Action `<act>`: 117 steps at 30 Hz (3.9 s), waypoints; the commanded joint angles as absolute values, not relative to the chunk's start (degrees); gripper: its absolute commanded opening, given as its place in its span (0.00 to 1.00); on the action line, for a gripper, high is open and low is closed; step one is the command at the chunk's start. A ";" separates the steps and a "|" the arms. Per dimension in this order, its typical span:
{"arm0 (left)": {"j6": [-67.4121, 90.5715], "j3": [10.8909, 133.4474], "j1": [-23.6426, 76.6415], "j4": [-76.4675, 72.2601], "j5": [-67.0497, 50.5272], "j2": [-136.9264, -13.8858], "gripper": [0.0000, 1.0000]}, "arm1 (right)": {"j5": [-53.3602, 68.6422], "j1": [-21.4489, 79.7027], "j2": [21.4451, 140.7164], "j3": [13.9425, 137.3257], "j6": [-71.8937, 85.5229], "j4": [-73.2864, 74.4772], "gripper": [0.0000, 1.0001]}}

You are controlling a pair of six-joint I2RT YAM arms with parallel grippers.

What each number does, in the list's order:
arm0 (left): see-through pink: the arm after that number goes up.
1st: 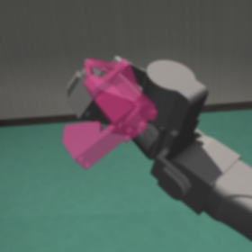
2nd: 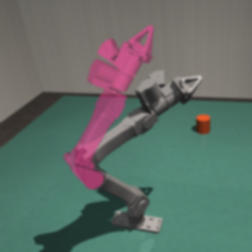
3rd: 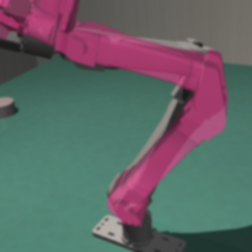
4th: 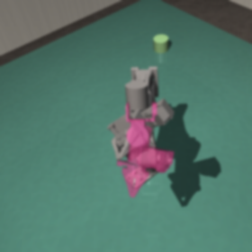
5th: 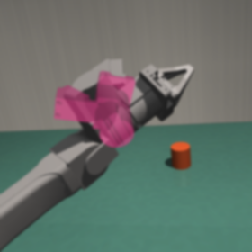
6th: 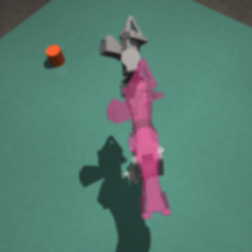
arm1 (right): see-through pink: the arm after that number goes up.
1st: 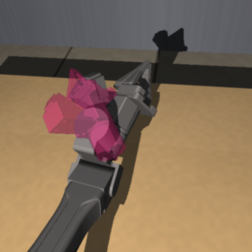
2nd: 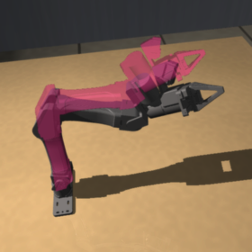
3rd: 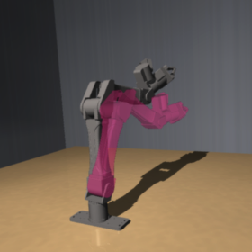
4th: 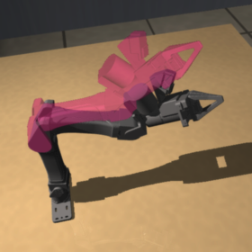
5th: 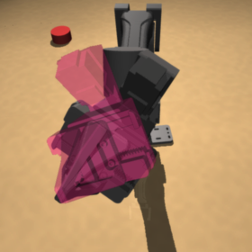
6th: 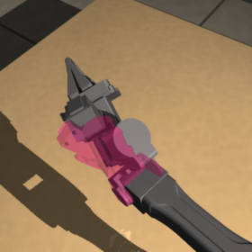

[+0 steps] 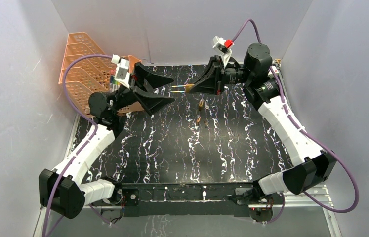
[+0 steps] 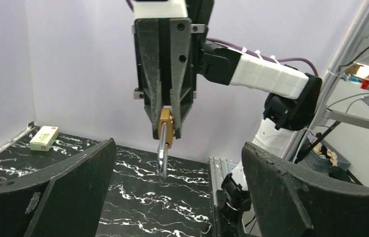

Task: Lock with the key
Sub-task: Lock the lock.

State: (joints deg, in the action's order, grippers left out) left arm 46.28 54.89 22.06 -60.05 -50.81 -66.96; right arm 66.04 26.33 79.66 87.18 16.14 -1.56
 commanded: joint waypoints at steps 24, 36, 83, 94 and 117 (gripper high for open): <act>51.92 69.75 21.68 -62.17 -73.68 -72.72 0.60 | 84.15 19.23 76.82 88.42 38.49 -22.40 0.00; 54.35 75.08 27.16 -65.41 -73.74 -77.04 0.49 | 83.72 19.18 76.73 86.65 38.32 -23.55 0.00; 53.84 73.78 29.09 -65.59 -67.59 -78.47 0.00 | 80.81 19.25 76.05 85.39 37.53 -22.85 0.00; 51.96 71.38 29.27 -65.70 -64.37 -78.09 0.00 | 75.62 19.91 73.84 82.36 37.97 -24.96 0.00; 50.38 68.33 31.52 -65.59 -60.65 -78.97 0.00 | 72.03 22.89 73.41 81.78 40.51 -27.64 0.00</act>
